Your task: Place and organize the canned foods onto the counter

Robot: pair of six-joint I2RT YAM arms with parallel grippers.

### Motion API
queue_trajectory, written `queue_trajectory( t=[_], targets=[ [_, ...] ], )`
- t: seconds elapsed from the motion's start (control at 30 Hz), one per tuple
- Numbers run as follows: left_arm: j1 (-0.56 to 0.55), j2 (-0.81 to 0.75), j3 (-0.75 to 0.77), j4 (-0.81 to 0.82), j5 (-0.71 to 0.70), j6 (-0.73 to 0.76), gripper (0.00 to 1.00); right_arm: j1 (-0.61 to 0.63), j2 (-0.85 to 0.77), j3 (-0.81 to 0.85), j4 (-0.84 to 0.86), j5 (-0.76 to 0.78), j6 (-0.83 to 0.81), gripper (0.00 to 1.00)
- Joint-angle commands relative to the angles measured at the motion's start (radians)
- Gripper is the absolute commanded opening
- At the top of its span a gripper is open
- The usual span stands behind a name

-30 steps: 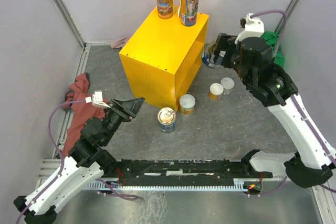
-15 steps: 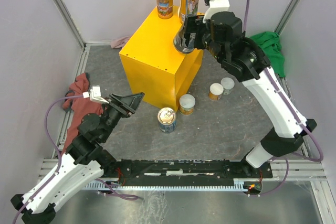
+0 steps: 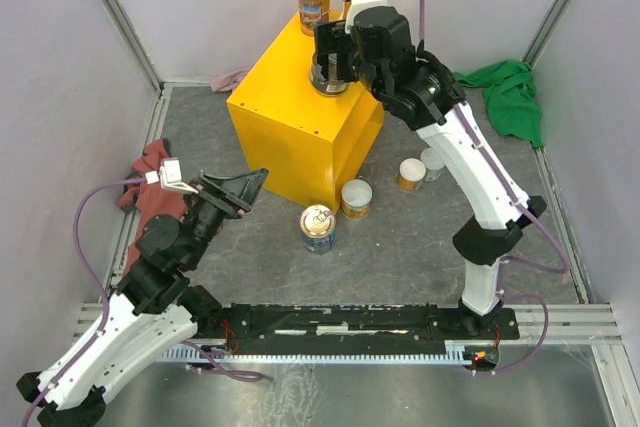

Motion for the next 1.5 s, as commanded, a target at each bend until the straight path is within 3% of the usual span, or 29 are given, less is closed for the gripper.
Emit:
queue_trajectory(
  t=[0.0,0.3,0.57,0.87,1.07,1.47],
  targets=[
    [0.003,0.025,0.042,0.026,0.002,0.039,0.68,0.007,0.002,0.129,0.138,0.050,-0.056,0.01],
    [0.004,0.061,0.060,0.046,0.008,0.045,0.68,0.005,0.077,0.147,0.153,0.041,-0.078,0.05],
    [0.003,0.064,0.072,0.055,-0.001,0.057,0.68,0.004,0.113,0.127,0.192,0.016,-0.076,0.27],
    [0.003,0.053,0.068,0.042,-0.012,0.068,0.68,0.001,0.143,0.097,0.208,-0.006,-0.061,0.44],
    [0.004,0.049,0.074,0.026,-0.018,0.069,0.68,0.000,0.136,0.061,0.233,-0.022,-0.056,0.64],
    [0.003,0.056,0.120,-0.018,-0.031,0.068,0.68,0.000,0.098,0.011,0.257,-0.047,-0.055,0.87]
  ],
)
